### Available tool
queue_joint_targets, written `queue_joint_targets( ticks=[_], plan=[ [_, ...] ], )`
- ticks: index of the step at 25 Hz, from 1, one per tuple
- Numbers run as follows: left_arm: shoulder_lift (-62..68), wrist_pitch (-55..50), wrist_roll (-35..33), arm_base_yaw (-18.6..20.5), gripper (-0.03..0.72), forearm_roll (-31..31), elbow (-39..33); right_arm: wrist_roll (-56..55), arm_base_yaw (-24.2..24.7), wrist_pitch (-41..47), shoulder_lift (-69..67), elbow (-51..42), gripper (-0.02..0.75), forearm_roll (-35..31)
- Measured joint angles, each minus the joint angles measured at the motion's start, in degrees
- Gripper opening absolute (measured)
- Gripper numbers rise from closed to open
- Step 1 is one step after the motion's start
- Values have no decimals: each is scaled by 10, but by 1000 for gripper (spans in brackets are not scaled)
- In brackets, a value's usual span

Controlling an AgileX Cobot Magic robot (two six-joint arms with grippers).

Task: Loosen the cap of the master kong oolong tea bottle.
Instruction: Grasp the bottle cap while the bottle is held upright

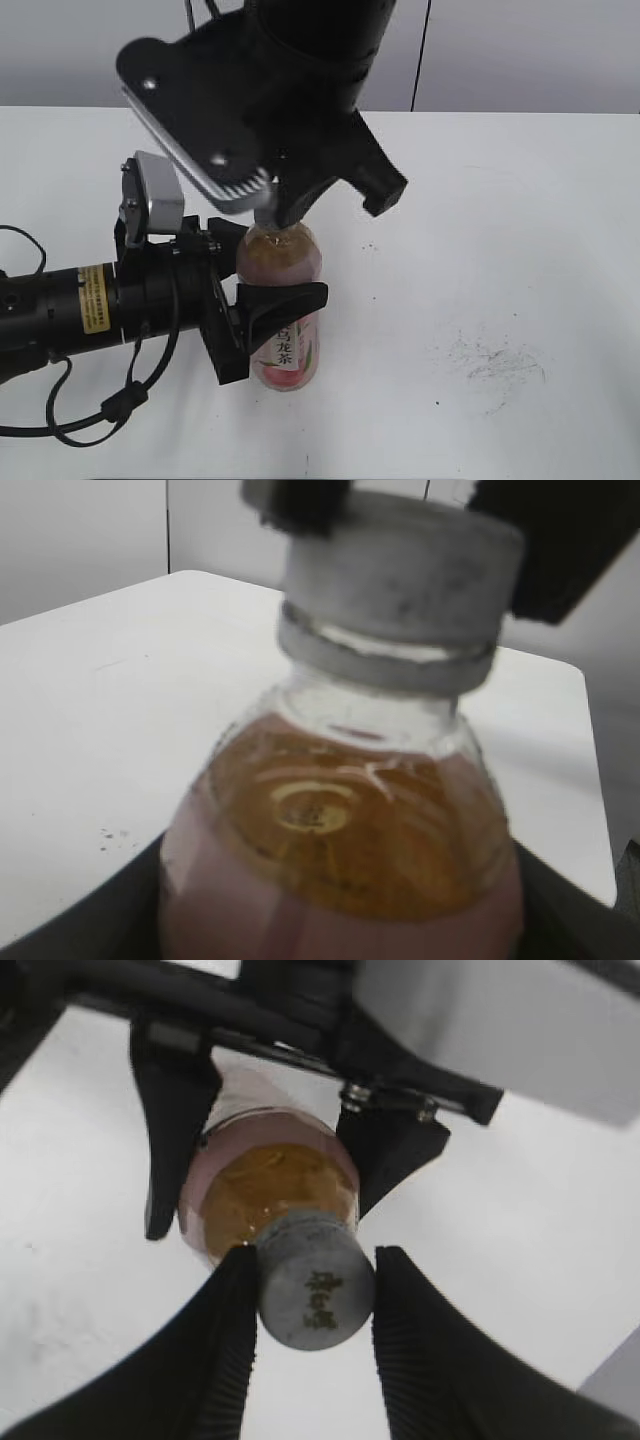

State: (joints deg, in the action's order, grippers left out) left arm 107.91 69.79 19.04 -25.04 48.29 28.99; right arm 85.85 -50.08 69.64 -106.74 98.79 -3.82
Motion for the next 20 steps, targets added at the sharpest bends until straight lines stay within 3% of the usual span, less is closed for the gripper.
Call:
queue_joint_targets(
  ticks=[5, 9, 13, 17, 20],
  plan=[
    [0, 0, 0, 0, 445, 1, 0, 330, 3, 0, 0, 1, 269, -17],
    [0, 0, 0, 0, 445, 1, 0, 410, 5, 3, 0, 5, 269, -20],
    [0, 0, 0, 0, 445, 2, 0, 277, 5, 5, 0, 5, 289, -20],
    [0, 0, 1, 0, 445, 0, 0, 41, 2, 5, 0, 8, 517, -42],
    [0, 0, 2, 0, 445, -1, 0, -147, 1, 5, 0, 8, 586, -45]
  ],
)
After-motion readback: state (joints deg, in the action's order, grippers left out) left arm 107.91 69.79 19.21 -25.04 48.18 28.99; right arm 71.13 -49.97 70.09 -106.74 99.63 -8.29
